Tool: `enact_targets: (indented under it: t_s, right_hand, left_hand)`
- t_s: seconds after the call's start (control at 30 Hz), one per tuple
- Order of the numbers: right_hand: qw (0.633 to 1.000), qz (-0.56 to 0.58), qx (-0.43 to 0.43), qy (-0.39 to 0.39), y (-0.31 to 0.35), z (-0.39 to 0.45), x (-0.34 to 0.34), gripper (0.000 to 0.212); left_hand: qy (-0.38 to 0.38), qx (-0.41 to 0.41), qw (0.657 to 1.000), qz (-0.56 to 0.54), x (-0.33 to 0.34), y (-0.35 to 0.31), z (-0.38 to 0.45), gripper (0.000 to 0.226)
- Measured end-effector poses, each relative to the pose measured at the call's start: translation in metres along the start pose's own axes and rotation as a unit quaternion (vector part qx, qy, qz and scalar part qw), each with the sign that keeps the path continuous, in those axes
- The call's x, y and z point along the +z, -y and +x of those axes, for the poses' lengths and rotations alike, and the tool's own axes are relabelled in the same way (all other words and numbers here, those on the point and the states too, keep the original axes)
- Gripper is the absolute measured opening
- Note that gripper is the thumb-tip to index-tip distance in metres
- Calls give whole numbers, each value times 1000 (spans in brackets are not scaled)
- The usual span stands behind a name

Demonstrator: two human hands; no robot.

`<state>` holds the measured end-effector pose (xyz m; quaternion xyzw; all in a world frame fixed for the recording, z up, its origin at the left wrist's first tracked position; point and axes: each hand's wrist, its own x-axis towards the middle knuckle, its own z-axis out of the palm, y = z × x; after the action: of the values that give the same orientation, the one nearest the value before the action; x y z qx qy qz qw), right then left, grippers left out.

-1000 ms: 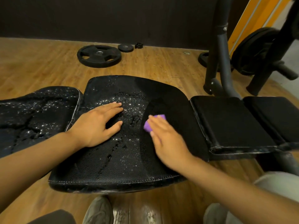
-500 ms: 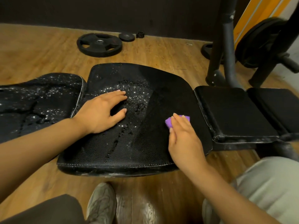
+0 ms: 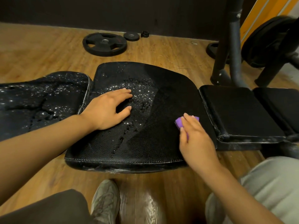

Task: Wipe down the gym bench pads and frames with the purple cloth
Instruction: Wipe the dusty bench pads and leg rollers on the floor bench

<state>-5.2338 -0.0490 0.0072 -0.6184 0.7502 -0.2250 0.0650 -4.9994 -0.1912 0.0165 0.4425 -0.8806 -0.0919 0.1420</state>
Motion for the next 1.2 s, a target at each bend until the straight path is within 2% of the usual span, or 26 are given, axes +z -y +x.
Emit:
enact_targets:
  t_s: [0.07,0.13,0.23,0.37,0.43,0.53,0.67,0.77,0.87,0.97,1.07,1.2]
  right_hand:
    - [1000,-23,-7,-11,22,-8,8,43]
    - [997,-16,-78,-7,58,-27,20,44]
    - [975,17,-219,40,100,-53,35,44]
    - [941,74,-319,85,99,-54,30,40]
    - [944,65,-309,96,77,-49,19,41]
    - [966,52,-234,97,37,-46,2,45]
    - [989,14,-138,53,27,-52,-1,51]
    - [976,-58,-207,37,72,-50,14,53]
    - [936,-18,-343,77,119,-39,41,47]
    - [907,11,-405,115,134,-27,50,47]
    - [886,46,-434,155,109,-24,33,44]
    - [915,89,-354,173,41,-22,4,42]
  left_hand:
    - [-4,0,1000,0,0,1,1,64]
    - [-8,3,1000,-3,1,3,0,68]
    - [-12,14,1000,-17,4,6,1,71]
    - [-13,17,999,-24,5,8,2,71]
    - [-16,16,999,-29,5,8,2,73]
    - [-10,13,999,-30,5,8,2,75]
    - [-8,6,1000,-19,5,10,2,76]
    - [-14,12,1000,-21,5,9,2,69]
    - [-1,27,999,-46,3,14,3,64]
    - [27,46,996,-68,0,22,5,67]
    - [39,53,996,-67,0,28,6,74]
    - [38,57,995,-71,1,29,6,71]
